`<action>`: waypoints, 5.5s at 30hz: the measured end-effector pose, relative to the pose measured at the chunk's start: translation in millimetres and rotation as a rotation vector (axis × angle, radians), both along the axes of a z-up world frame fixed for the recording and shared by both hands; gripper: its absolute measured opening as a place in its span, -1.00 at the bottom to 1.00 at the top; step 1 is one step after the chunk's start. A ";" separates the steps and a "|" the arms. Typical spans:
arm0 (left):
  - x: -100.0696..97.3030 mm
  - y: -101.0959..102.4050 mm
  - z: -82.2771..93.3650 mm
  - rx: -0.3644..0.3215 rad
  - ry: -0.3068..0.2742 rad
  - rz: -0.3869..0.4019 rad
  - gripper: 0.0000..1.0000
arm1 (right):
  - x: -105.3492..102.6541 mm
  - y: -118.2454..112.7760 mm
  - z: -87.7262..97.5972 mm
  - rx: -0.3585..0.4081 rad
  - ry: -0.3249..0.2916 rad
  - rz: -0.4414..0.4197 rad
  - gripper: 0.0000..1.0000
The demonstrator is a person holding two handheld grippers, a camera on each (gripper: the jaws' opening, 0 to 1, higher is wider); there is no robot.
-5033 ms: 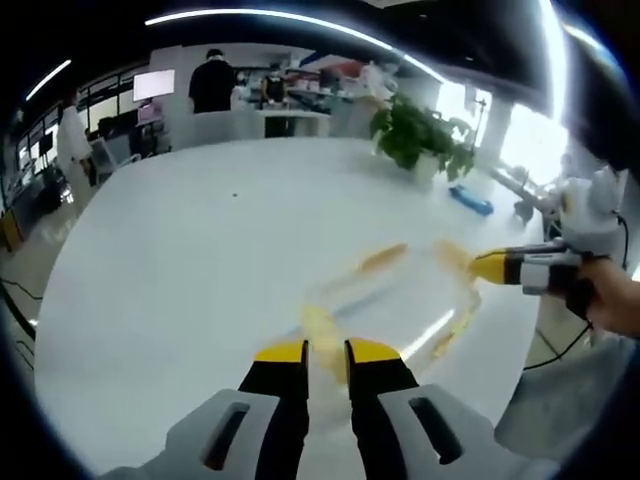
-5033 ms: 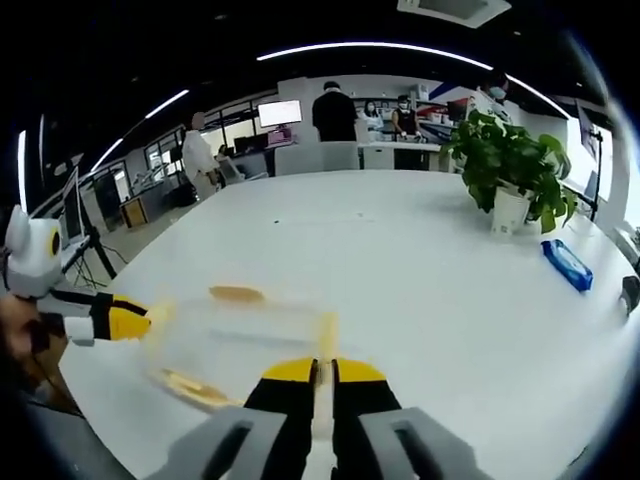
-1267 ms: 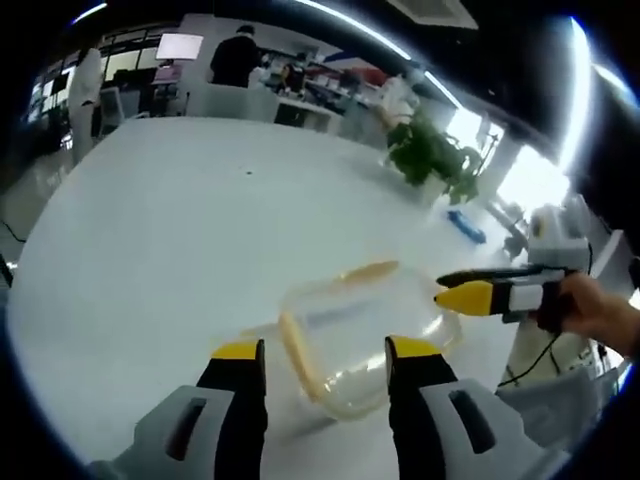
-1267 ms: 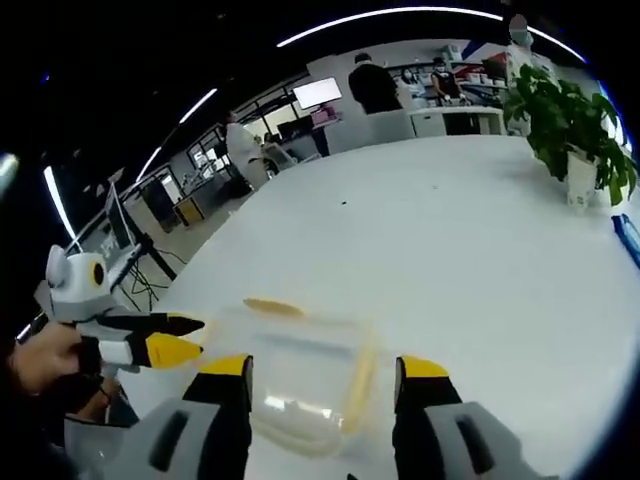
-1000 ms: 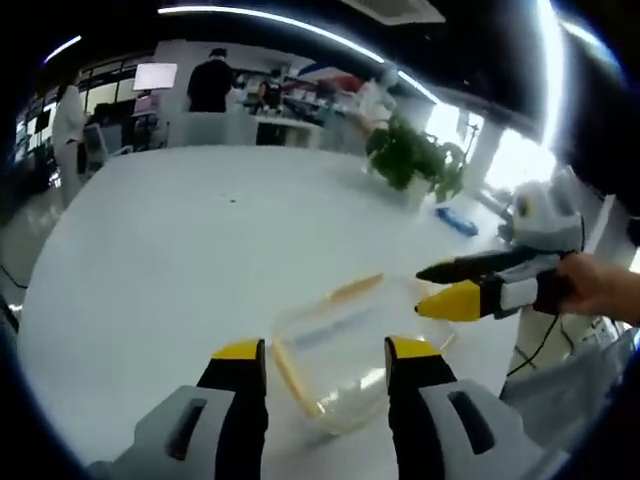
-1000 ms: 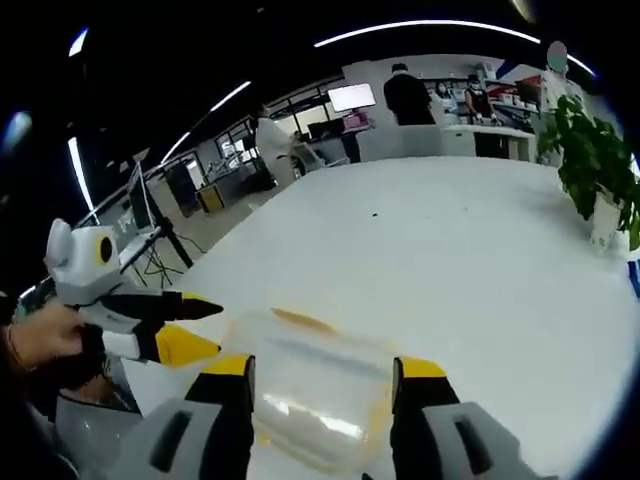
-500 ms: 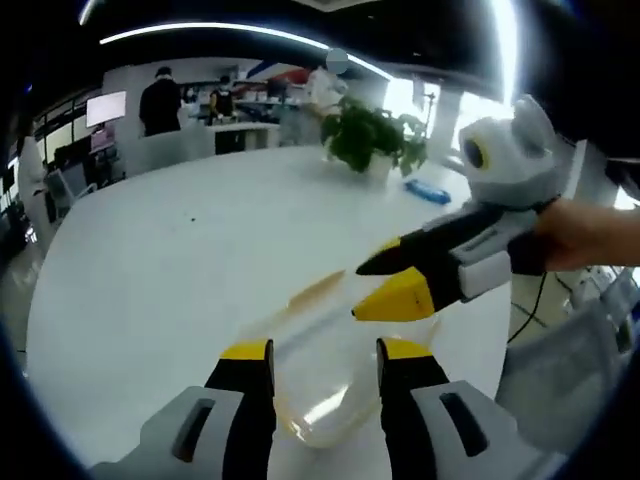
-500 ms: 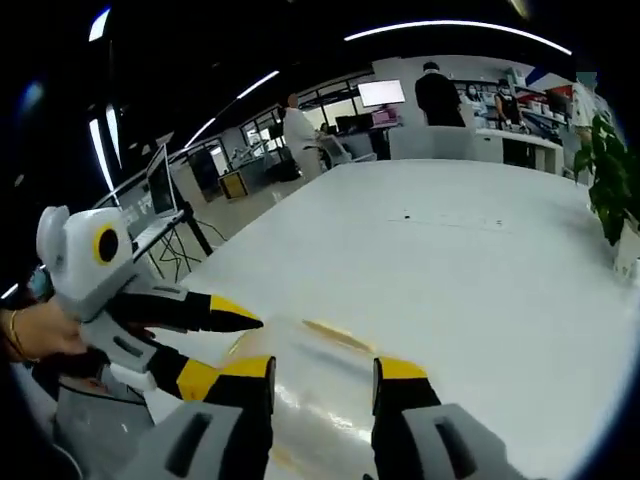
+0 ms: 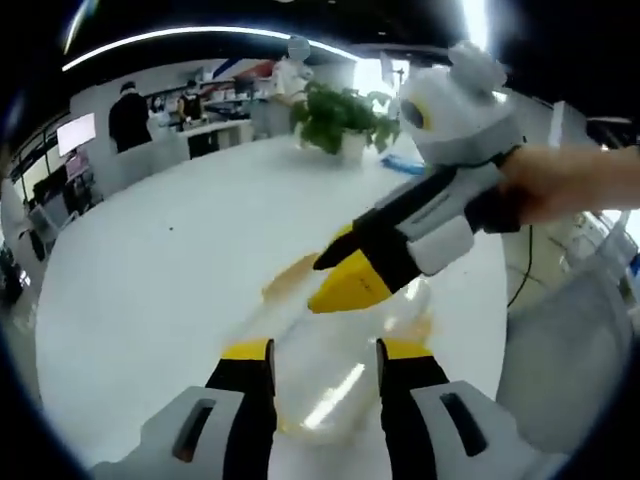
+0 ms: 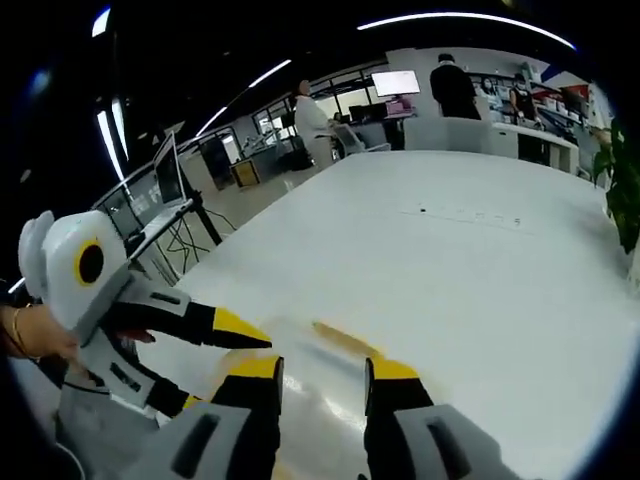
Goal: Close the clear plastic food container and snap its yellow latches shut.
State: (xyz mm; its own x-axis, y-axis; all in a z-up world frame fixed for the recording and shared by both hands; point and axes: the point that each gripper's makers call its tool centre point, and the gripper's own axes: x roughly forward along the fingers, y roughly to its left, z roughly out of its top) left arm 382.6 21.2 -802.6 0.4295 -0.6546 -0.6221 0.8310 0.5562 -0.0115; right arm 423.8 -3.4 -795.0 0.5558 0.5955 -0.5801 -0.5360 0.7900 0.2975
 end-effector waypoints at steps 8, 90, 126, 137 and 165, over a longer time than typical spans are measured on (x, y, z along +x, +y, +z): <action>-11.0 -9.0 5.3 -0.026 -0.020 -0.057 -0.13 | 10.2 1.4 4.1 -0.024 -0.031 0.042 -0.35; -11.5 -17.8 -19.5 0.276 -0.268 -0.213 -0.17 | 0.7 19.1 -32.8 -0.222 0.365 0.915 -0.43; -12.9 -18.8 -15.5 0.217 -0.207 -0.229 -0.13 | -0.7 15.6 -21.3 -0.335 0.079 0.690 -0.41; -15.1 -17.8 -10.3 0.135 -0.161 -0.233 -0.10 | 0.6 12.7 -20.5 -0.304 0.064 0.568 -0.37; -8.3 40.1 18.6 -0.024 -0.111 0.071 0.01 | -2.9 -28.7 24.3 -0.149 -0.040 0.184 0.05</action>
State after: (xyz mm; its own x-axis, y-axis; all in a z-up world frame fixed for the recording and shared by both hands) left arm 374.3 61.3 -784.0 0.5407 -0.6343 -0.5525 0.7863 0.6145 0.0640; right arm 420.9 -32.2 -770.7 0.4706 0.5980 -0.6488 -0.6838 0.7119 0.1602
